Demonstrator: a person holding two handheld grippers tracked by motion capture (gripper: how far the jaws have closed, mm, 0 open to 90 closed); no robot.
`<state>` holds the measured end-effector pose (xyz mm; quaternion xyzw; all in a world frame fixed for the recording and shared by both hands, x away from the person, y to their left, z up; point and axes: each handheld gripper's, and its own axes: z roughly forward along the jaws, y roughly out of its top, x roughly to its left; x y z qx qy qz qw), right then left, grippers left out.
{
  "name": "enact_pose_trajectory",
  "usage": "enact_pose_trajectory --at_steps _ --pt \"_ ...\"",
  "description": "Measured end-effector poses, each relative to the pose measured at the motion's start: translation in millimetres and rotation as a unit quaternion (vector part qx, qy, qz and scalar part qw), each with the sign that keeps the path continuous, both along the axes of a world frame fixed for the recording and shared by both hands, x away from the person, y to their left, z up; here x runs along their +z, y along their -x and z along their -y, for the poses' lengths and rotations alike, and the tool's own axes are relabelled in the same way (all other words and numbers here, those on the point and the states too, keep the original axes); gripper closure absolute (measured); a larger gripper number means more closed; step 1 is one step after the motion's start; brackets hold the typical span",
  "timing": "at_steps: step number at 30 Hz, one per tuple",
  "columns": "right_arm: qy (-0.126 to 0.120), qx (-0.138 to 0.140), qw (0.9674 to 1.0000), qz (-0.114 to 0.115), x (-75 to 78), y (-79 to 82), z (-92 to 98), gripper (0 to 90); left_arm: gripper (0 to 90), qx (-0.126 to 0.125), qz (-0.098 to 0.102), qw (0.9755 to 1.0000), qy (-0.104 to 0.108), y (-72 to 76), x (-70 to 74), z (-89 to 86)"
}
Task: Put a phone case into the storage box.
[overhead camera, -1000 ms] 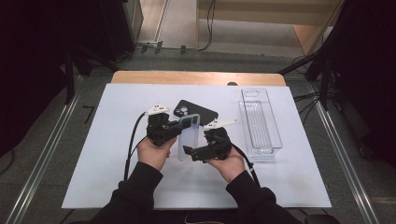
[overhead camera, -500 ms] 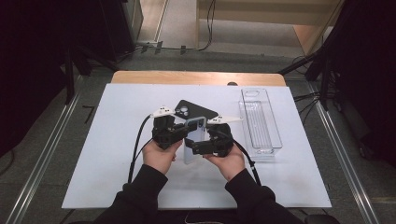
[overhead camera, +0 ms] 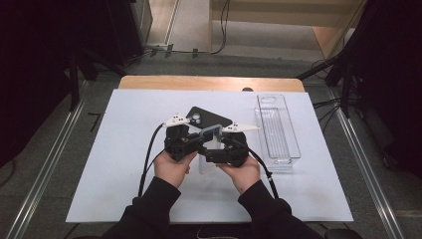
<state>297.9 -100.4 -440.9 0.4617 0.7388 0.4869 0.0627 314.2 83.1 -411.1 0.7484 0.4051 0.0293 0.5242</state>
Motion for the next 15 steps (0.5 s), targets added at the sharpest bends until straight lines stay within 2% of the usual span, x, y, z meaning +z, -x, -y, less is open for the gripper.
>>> enact_pose_trajectory --at_steps 2,4,5,6,11,15 --pt "0.004 -0.003 1.0000 0.001 -0.2 -1.0 1.2 14.6 66.1 0.002 -0.002 1.0000 0.001 0.6 2.7 -1.0" --pt "0.005 -0.007 1.0000 -0.004 -2.1 -3.5 4.7 14.6 59.0 0.002 -0.005 1.0000 -0.005 1.2 5.3 -1.8" --pt "0.005 -0.007 1.0000 -0.004 -2.1 -3.5 4.7 14.6 59.0 0.002 -0.004 1.0000 -0.008 1.6 6.2 -2.4" --pt "0.008 -0.010 0.9999 -0.005 -2.9 -5.0 6.9 14.6 54.1 0.001 -0.008 0.9999 -0.007 1.7 7.0 -3.1" --pt "0.014 -0.015 0.9998 -0.005 -2.9 -6.7 10.3 14.6 48.1 -0.008 -0.021 0.9997 -0.001 2.4 10.6 -8.7" --pt "0.020 -0.017 0.9997 -0.005 -4.0 -8.9 13.8 14.6 42.6 -0.026 -0.038 0.9989 0.005 1.8 12.1 -14.0"
